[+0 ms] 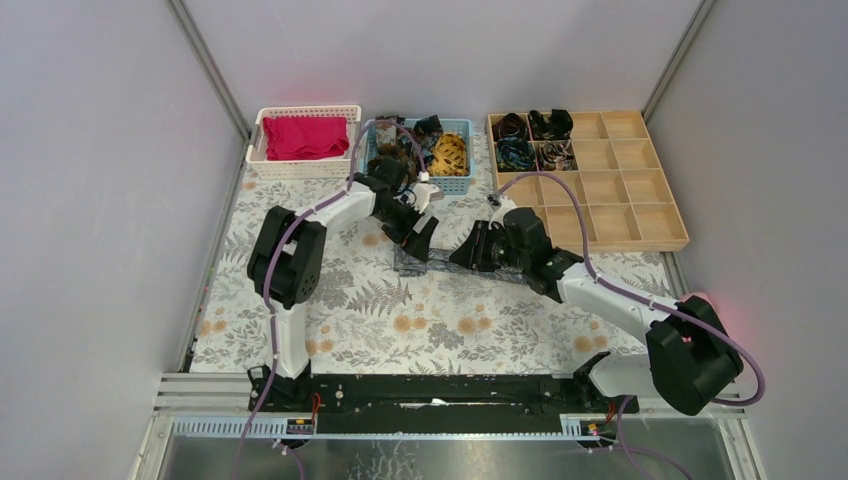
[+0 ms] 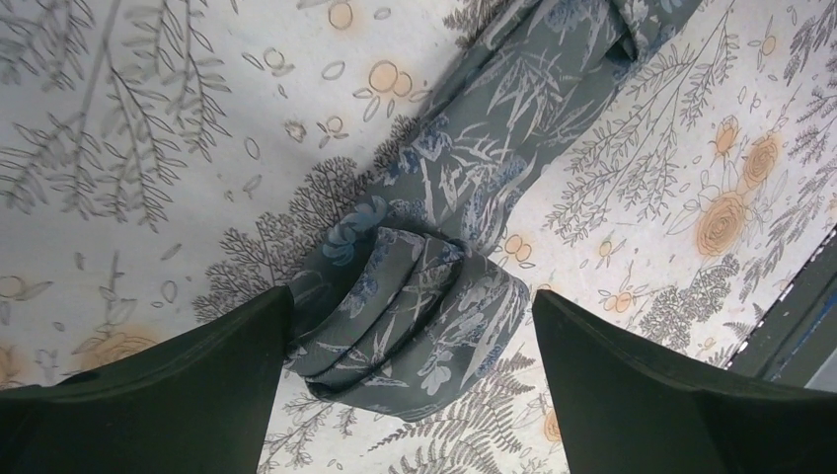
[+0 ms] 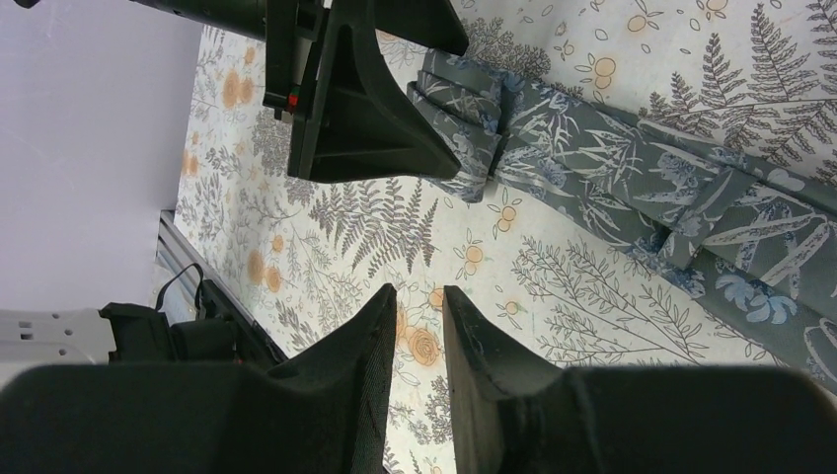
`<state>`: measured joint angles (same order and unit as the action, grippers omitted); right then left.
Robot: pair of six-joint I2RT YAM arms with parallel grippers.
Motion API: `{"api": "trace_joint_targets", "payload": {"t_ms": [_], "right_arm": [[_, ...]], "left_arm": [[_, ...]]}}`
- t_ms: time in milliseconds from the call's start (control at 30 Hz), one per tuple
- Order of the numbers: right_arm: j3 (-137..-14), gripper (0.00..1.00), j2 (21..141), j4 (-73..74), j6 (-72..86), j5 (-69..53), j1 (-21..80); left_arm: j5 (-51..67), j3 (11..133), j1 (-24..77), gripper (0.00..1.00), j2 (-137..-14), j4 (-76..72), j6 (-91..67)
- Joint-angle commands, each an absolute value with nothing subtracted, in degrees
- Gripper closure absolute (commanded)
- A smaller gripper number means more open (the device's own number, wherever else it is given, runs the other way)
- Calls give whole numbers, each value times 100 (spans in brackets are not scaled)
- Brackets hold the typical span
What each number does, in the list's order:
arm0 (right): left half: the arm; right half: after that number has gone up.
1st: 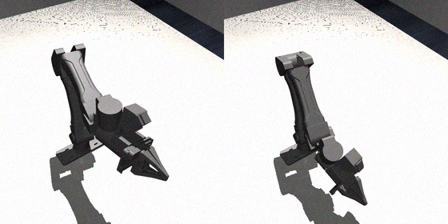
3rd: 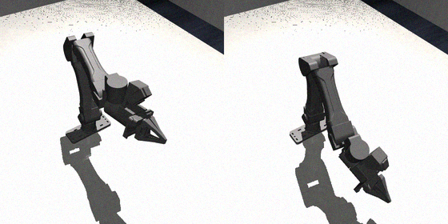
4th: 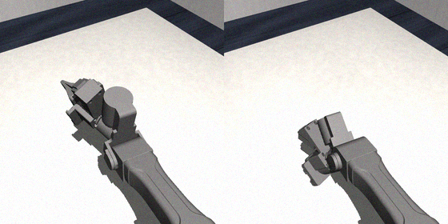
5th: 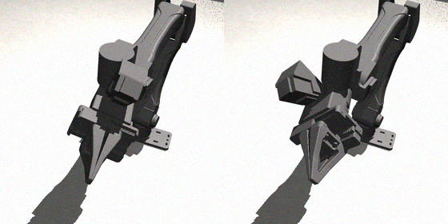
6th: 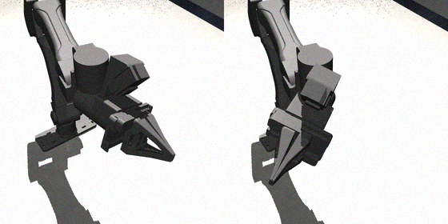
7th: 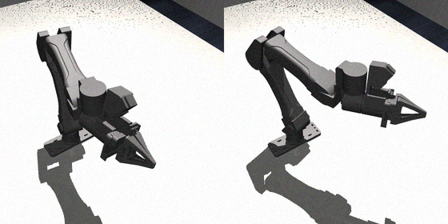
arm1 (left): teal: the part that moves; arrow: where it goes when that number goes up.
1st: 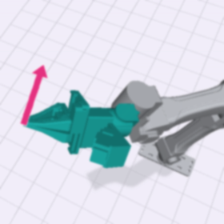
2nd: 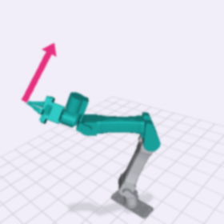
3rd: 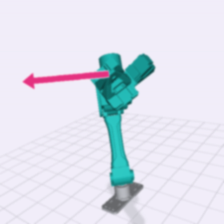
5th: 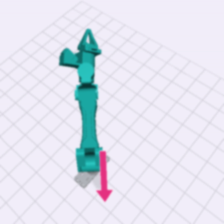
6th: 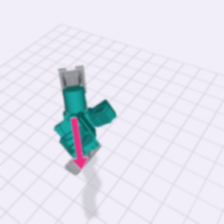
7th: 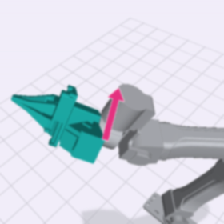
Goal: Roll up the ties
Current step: Roll the tie at the center of the board.
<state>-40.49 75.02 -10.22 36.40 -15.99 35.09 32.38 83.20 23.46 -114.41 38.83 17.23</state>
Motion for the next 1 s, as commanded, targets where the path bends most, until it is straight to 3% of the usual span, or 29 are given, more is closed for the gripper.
{"api": "trace_joint_targets", "payload": {"t_ms": [0, 800, 967], "right_arm": [[-3963, 69, 7229, -1306, 3748, -1659, 3542], [-3762, 69, 6638, -734, 3482, -1414, 3655], [-3742, 87, 6617, -538, 3305, -1095, 3919]], "left_arm": [[3453, 8096, 2386, 1, -11440, 3929, 1492], [1295, 6975, 3224, 1, -10049, 2888, 616], [757, 7120, 2817, 4, -9867, 2429, 37]]}}
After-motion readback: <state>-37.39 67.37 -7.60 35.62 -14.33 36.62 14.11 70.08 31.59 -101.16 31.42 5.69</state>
